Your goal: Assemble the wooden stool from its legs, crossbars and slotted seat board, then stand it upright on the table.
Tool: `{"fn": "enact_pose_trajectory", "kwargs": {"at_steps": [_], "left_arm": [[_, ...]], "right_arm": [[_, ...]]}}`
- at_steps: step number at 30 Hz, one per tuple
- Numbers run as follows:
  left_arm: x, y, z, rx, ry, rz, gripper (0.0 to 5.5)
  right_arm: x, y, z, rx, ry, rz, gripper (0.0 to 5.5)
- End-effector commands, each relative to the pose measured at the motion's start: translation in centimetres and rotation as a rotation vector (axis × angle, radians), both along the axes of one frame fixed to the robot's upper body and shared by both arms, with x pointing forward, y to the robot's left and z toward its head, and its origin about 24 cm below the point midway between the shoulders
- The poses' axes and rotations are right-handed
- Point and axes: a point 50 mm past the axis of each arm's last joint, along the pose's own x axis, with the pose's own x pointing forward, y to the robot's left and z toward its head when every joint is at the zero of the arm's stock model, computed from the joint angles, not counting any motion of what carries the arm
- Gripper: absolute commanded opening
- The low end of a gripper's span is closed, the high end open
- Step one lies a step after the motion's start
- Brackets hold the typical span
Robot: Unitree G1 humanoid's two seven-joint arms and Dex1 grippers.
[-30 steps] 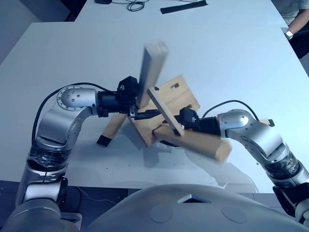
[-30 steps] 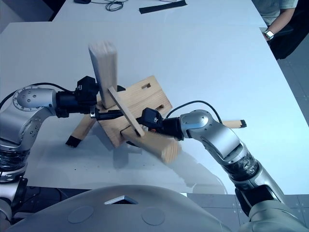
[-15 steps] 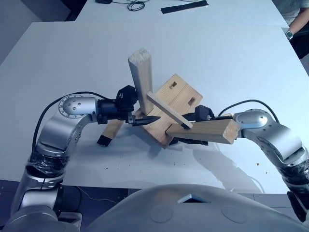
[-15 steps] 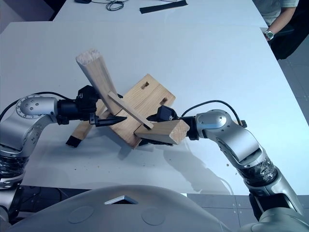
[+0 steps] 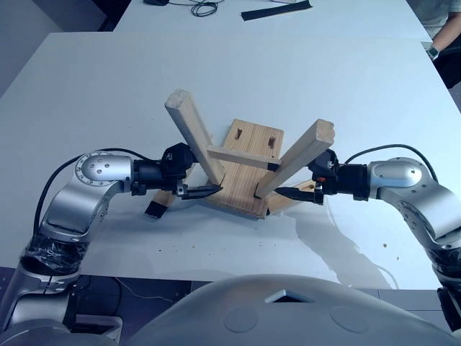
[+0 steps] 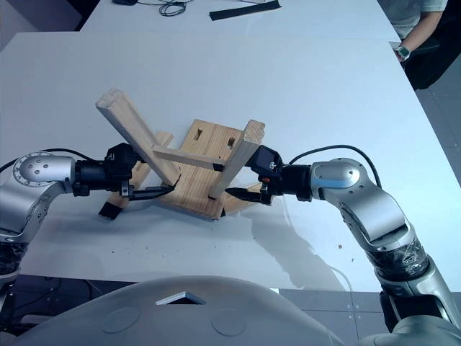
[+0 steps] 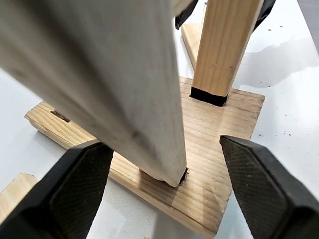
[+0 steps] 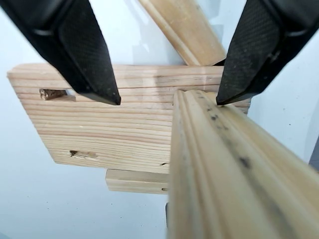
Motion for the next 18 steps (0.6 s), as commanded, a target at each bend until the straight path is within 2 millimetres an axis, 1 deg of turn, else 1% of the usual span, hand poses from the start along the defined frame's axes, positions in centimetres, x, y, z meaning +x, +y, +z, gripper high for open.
{"fn": "enact_pose_trajectory", "kwargs": {"at_steps": [1, 7, 12, 14, 18], "left_arm": [[0.3, 0.1, 0.5, 0.004, -0.022, -0.011, 3.82], [0.1, 0.3, 0.1, 0.044, -0.036, -0.029, 3.82], [-0.1, 0.5, -0.1, 0.064, -0.053, -0.038, 3.82], [-0.2, 0.5, -0.1, 0.062, -0.055, -0.035, 3.82], [-0.4, 0.4, -0.2, 0.059, -0.055, -0.036, 3.82]], "right_arm": [[0.1, -0.2, 0.1, -0.014, -0.027, -0.002, 3.54], [-0.3, -1.6, -1.7, -0.155, -0.058, 0.005, 3.54], [-0.9, -4.3, -3.4, -0.288, -0.059, -0.004, 3.54], [-0.8, -4.8, -3.9, -0.305, -0.061, -0.011, 3.54], [-1.1, -5.1, -4.9, -0.309, -0.035, -0.008, 3.54]]}}
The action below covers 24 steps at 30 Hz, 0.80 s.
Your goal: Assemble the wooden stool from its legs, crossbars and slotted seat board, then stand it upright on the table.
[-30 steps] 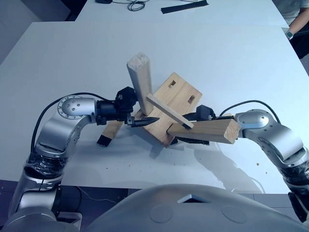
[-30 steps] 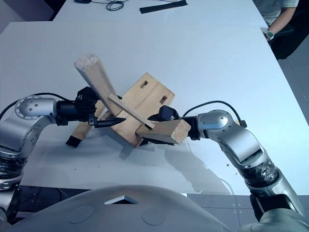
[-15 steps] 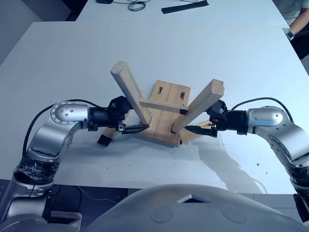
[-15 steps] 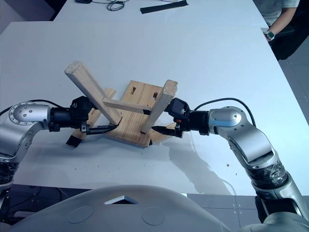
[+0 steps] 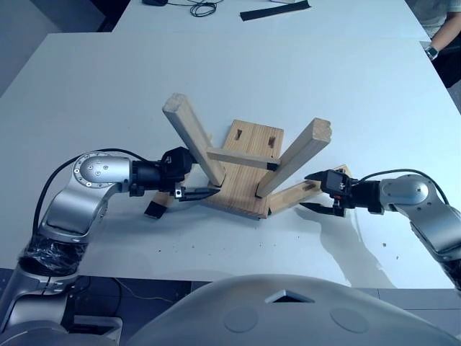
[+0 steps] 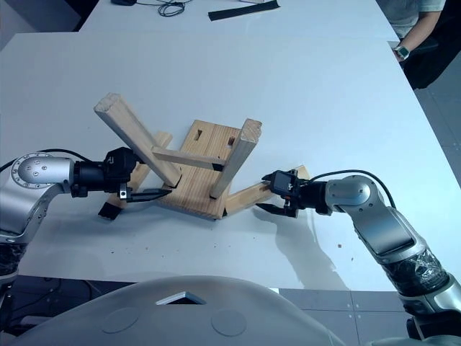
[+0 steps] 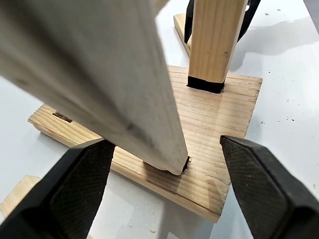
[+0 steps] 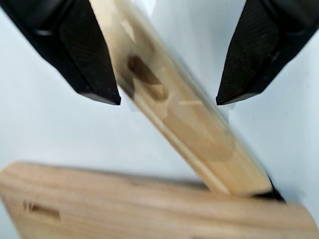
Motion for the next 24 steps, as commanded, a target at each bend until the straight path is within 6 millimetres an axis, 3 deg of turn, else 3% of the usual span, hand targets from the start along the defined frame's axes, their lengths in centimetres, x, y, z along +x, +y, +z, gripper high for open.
{"fn": "enact_pose_trajectory", "kwargs": {"at_steps": [1, 9, 16, 19, 24], "left_arm": [[-0.3, 0.1, 0.0, 0.018, -0.006, -0.006, 3.82], [-0.2, 0.2, 0.1, 0.027, -0.013, -0.004, 3.82], [-0.4, 0.2, 0.0, 0.024, -0.014, 0.009, 3.82], [-0.4, 0.0, 0.0, 0.018, -0.019, 0.016, 3.82], [-0.4, -0.4, 0.1, 0.005, -0.025, 0.011, 3.82]], "right_arm": [[-0.2, -0.6, -0.7, -0.021, 0.010, 0.008, 3.54], [-0.6, -3.7, -1.8, -0.159, 0.034, 0.038, 3.54], [1.6, -7.1, -0.7, -0.328, -0.076, 0.033, 3.54], [3.0, -6.9, -0.3, -0.328, -0.144, 0.012, 3.54], [5.2, -4.3, -0.4, -0.223, -0.275, -0.078, 3.54]]}}
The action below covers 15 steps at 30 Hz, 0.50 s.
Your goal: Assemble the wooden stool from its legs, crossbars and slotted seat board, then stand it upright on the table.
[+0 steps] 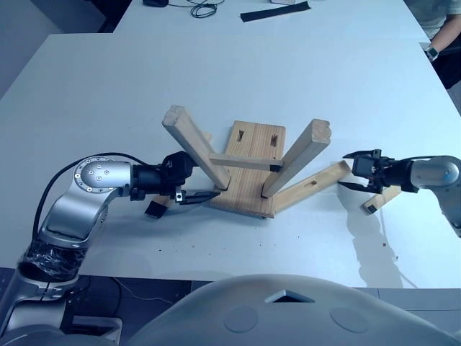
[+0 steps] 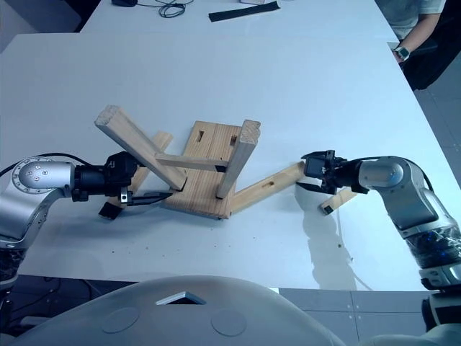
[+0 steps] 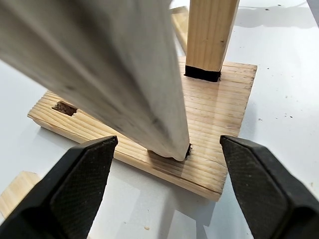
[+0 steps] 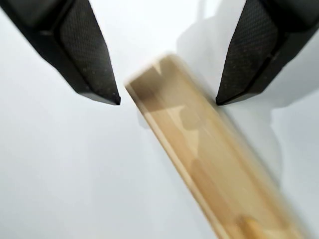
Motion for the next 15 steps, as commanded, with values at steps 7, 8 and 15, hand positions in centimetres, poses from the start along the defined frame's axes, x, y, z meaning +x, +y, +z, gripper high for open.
{"fn": "enact_pose_trajectory", "kwargs": {"at_steps": [7, 8, 15], "left_arm": [[0.6, -0.4, 0.7, -0.002, -0.026, -0.019, 3.82], [0.7, -0.4, 0.7, -0.001, -0.027, -0.019, 3.82], [0.5, -0.3, 0.6, -0.004, -0.030, 0.005, 3.82]], "right_arm": [[1.3, 4.1, -1.4, 0.167, -0.117, -0.111, 3.54], [1.1, 3.9, -1.2, 0.165, -0.120, -0.113, 3.54], [1.3, 3.3, 0.9, 0.198, -0.198, -0.162, 3.54]]}}
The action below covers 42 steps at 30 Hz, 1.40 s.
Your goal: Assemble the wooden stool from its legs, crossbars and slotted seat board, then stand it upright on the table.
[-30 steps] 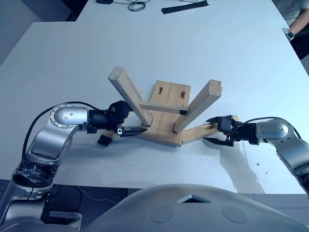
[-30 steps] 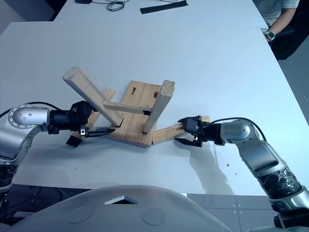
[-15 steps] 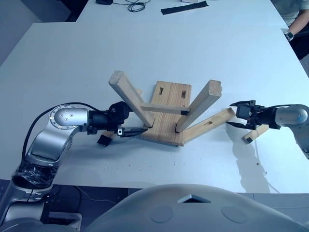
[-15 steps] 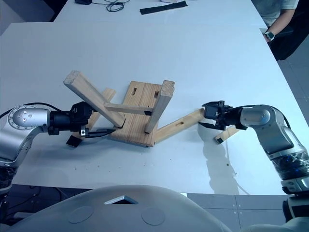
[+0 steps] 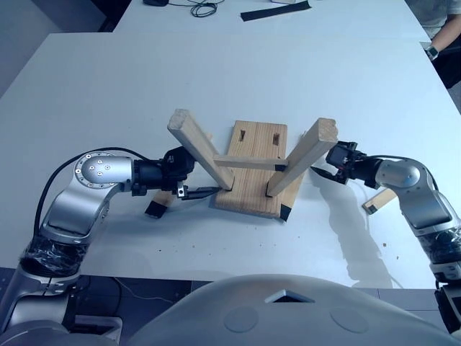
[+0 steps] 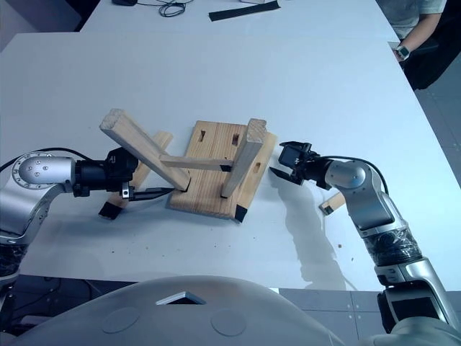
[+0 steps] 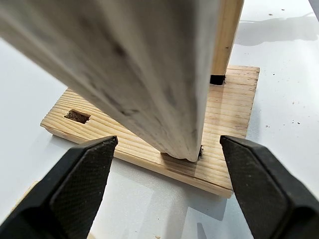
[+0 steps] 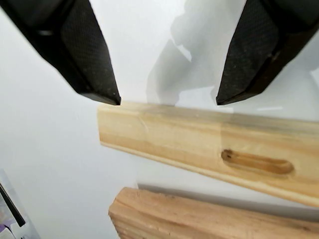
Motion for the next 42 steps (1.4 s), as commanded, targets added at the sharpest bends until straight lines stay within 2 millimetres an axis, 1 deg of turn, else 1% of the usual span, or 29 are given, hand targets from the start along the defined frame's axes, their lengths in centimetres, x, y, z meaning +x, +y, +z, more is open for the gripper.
{"fn": "enact_pose_trajectory", "kwargs": {"at_steps": [1, 2, 4, 7, 9, 11, 15, 19, 24, 28, 33, 37, 40, 42], "left_arm": [[0.0, 0.0, 0.0, 0.002, -0.004, 0.017, 3.82], [0.0, 0.0, 0.0, 0.001, -0.005, 0.020, 3.82], [-0.1, 0.0, 0.0, 0.000, -0.004, 0.026, 3.82], [-0.4, 0.3, -0.1, 0.006, 0.003, 0.033, 3.82], [-0.5, 0.6, -0.2, 0.012, 0.005, 0.042, 3.82], [-0.4, 0.7, -0.2, 0.015, 0.005, 0.043, 3.82], [0.1, 0.7, 0.1, 0.020, 0.000, 0.026, 3.82], [0.3, 1.0, 0.4, 0.035, 0.004, 0.003, 3.82], [0.0, 1.6, 0.2, 0.064, 0.031, -0.032, 3.82], [0.1, 1.8, -0.1, 0.076, 0.040, -0.039, 3.82], [-0.1, 1.5, -0.2, 0.069, 0.045, -0.046, 3.82], [0.0, 1.4, -0.4, 0.066, 0.044, -0.045, 3.82], [-0.1, 1.3, -0.5, 0.064, 0.046, -0.048, 3.82], [-0.1, 1.3, -0.5, 0.063, 0.047, -0.047, 3.82]], "right_arm": [[0.2, -0.4, 2.4, 0.046, -0.075, -0.061, 3.54], [-0.2, -0.5, 2.9, 0.084, -0.072, -0.071, 3.54], [-1.8, -0.2, 3.7, 0.183, -0.018, -0.062, 3.54], [-4.6, 1.3, 5.3, 0.319, 0.095, 0.049, 3.54], [-5.1, 2.4, 5.7, 0.350, 0.126, 0.096, 3.54], [-5.1, 3.4, 5.0, 0.349, 0.144, 0.107, 3.54], [-5.2, 5.1, 2.7, 0.316, 0.171, 0.110, 3.54], [-5.9, 5.5, 1.0, 0.265, 0.177, 0.108, 3.54], [-5.5, 6.5, 0.4, 0.297, 0.151, 0.081, 3.54], [-4.5, 7.1, 0.2, 0.316, 0.110, 0.053, 3.54], [-3.3, 7.6, 0.4, 0.328, 0.071, 0.042, 3.54], [-2.4, 7.6, -0.1, 0.317, 0.062, 0.022, 3.54], [-3.0, 7.4, -1.4, 0.261, 0.110, 0.052, 3.54], [-3.3, 6.4, -2.0, 0.217, 0.124, 0.042, 3.54]]}}
